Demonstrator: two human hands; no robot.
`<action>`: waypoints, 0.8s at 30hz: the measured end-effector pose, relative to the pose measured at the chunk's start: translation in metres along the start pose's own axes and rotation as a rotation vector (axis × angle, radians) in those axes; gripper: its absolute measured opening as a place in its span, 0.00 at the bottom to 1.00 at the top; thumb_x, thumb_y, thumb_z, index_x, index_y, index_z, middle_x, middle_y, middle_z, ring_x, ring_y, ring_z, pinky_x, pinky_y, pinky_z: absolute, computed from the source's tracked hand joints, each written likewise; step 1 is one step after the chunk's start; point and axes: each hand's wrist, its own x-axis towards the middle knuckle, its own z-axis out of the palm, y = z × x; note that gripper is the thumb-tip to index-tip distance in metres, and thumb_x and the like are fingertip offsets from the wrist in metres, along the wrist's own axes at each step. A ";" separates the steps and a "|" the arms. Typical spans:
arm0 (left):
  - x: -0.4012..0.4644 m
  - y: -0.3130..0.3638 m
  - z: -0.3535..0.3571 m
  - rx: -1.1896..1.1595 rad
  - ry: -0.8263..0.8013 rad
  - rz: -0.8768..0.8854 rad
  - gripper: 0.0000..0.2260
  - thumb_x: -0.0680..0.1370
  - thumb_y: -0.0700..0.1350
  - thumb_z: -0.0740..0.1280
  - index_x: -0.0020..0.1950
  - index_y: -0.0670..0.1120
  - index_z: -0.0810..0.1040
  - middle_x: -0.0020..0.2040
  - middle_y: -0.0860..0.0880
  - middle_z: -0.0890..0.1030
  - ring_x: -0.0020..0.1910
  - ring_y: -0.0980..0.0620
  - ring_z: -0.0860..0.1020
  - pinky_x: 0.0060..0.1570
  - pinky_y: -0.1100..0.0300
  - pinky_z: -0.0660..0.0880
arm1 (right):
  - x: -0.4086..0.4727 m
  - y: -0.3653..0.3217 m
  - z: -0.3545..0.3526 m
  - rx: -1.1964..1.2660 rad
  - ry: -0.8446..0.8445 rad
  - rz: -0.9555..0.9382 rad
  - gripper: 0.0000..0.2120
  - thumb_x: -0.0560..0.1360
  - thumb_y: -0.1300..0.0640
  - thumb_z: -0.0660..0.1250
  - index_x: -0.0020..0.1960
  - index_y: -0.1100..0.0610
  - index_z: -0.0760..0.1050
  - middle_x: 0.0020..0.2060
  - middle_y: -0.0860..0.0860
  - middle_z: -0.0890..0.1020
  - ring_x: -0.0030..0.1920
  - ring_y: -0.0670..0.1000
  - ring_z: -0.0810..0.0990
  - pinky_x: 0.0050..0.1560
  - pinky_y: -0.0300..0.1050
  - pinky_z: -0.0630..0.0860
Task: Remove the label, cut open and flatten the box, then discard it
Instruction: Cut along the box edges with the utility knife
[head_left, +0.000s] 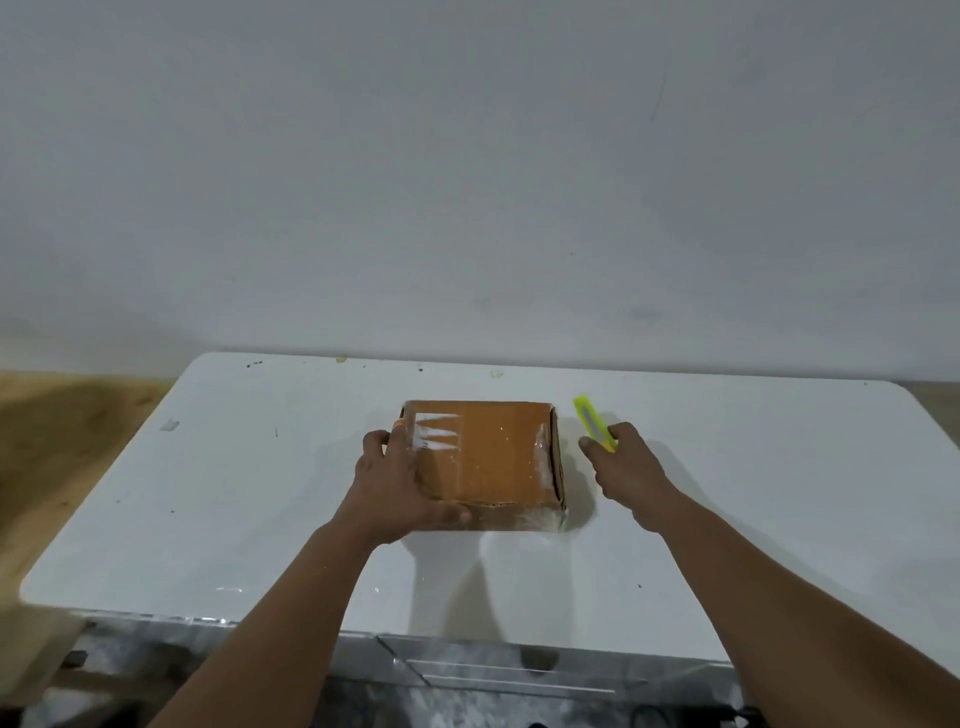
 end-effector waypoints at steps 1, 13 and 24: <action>0.002 0.001 -0.003 0.033 -0.040 0.010 0.69 0.49 0.71 0.79 0.79 0.58 0.41 0.70 0.52 0.56 0.74 0.42 0.59 0.69 0.43 0.68 | -0.001 -0.007 -0.001 0.034 0.000 0.003 0.10 0.76 0.49 0.62 0.53 0.53 0.68 0.39 0.52 0.76 0.37 0.53 0.73 0.39 0.49 0.72; 0.028 -0.009 -0.009 -0.040 -0.209 0.188 0.74 0.51 0.65 0.83 0.79 0.52 0.33 0.79 0.58 0.37 0.79 0.54 0.46 0.74 0.54 0.61 | -0.027 -0.023 0.015 0.202 0.183 -0.103 0.11 0.82 0.54 0.54 0.52 0.61 0.70 0.35 0.51 0.71 0.34 0.52 0.70 0.36 0.47 0.68; 0.024 -0.013 -0.001 -0.152 -0.099 0.275 0.67 0.52 0.64 0.83 0.80 0.56 0.44 0.76 0.63 0.52 0.74 0.59 0.58 0.69 0.55 0.67 | -0.046 -0.029 0.014 -0.026 0.411 -0.148 0.17 0.81 0.47 0.57 0.42 0.59 0.69 0.31 0.52 0.75 0.29 0.53 0.73 0.32 0.46 0.71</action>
